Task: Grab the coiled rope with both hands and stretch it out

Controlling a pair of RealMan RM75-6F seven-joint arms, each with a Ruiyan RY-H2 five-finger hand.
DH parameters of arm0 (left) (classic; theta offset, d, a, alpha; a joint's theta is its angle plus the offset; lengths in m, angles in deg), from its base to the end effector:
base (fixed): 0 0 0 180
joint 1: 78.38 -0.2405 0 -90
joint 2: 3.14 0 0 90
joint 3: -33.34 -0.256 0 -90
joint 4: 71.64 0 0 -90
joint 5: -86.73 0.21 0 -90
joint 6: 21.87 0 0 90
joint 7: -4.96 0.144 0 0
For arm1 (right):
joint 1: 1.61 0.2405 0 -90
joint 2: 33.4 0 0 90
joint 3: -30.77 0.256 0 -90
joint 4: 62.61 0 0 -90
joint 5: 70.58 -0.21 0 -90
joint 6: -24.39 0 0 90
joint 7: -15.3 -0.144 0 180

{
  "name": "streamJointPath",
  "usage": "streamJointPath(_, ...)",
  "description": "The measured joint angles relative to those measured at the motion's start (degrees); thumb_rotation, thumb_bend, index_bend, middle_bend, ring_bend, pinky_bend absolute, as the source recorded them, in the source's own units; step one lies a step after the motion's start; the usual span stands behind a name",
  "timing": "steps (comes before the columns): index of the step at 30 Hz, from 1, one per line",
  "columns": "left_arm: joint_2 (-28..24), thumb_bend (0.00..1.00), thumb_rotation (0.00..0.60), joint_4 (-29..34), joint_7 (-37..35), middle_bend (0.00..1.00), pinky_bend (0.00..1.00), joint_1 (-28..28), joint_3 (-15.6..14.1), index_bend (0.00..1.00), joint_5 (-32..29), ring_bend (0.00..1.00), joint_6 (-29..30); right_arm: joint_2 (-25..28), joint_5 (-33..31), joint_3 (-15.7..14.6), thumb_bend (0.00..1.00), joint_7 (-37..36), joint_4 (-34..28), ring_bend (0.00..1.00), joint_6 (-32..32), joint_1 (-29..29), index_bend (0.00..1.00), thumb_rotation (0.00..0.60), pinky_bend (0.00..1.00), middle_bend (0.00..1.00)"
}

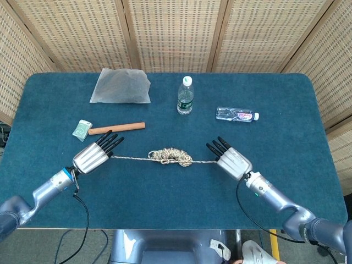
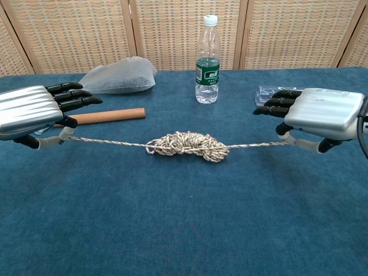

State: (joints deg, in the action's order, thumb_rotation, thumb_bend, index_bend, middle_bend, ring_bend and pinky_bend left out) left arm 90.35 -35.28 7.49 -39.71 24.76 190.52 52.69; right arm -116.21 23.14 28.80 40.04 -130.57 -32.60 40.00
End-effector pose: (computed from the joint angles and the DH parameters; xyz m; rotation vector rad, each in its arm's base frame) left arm -0.2639 0.3487 0.0223 -2.1606 0.0227 -0.7298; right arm -0.2167 -0.3411 0.0130 2.1848 -0.0755 0.5761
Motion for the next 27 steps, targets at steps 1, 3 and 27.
streamJointPath(1, 0.01, 0.47, 0.600, -0.60, -0.35, 0.00, 0.00, -0.17, -0.03, 0.83, -0.11, 0.00, 0.02, 0.19, -0.14, -0.05, 0.57, -0.10, 0.24, 0.00, 0.00, -0.16, 0.62, 0.600, 0.00, 0.00)
streamJointPath(3, 0.06, 0.47, 0.600, -1.74, -1.04, 0.00, 0.00, -0.53, -0.10, 0.83, -0.35, 0.00, 0.02, 0.61, -0.45, -0.15, 0.57, -0.38, 0.83, 0.00, 0.00, -0.52, 0.62, 0.600, 0.00, 0.00)
streamJointPath(27, 0.57, 0.48, 0.600, -12.02, -7.90, 0.00, 0.00, -4.56, -0.25, 0.83, -3.12, 0.00, 0.76, 2.09, -1.84, -1.12, 0.57, -3.99, 8.67, 0.00, 0.22, -3.71, 0.62, 0.600, 0.00, 0.00)
